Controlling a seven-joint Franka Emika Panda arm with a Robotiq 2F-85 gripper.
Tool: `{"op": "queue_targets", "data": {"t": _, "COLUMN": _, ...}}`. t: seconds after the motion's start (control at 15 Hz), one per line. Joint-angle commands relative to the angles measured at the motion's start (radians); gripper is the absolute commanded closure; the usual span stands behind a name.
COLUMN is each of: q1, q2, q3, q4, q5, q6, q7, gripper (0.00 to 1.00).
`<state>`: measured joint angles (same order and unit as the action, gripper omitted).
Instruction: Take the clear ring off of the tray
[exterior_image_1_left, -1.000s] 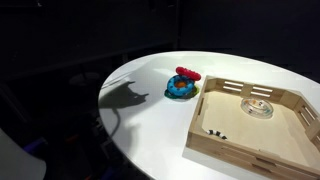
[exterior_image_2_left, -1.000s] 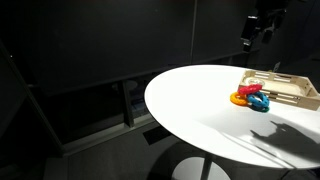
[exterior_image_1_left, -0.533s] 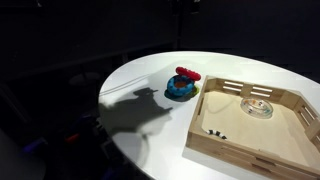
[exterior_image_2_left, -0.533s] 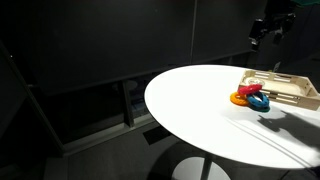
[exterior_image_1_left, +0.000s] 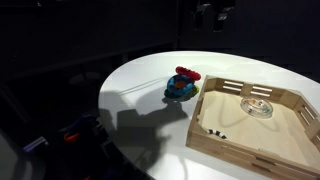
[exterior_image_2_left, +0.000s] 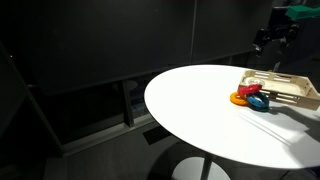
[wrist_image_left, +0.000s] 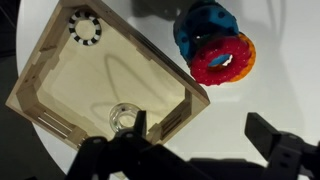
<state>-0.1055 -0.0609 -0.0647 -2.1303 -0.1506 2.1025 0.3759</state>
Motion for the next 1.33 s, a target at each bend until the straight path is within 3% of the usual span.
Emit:
{"op": "queue_targets", "data": {"t": 0.0, "q1": 0.003, "q2": 0.006, "q3": -0.008, "q4": 0.006, "q5": 0.005, "q6": 0.0, "q7": 0.0, "gripper": 0.0}}
{"op": "queue_targets", "data": {"t": 0.73, "q1": -0.016, "q2": 0.034, "q3": -0.035, "q4": 0.077, "q5": 0.028, "q6": -0.019, "q7": 0.007, "gripper": 0.0}}
{"op": "queue_targets", "data": {"t": 1.27, "q1": -0.061, "q2": 0.175, "q3": -0.104, "q4": 0.209, "q5": 0.027, "q6": 0.002, "q7": 0.05, "gripper": 0.0}}
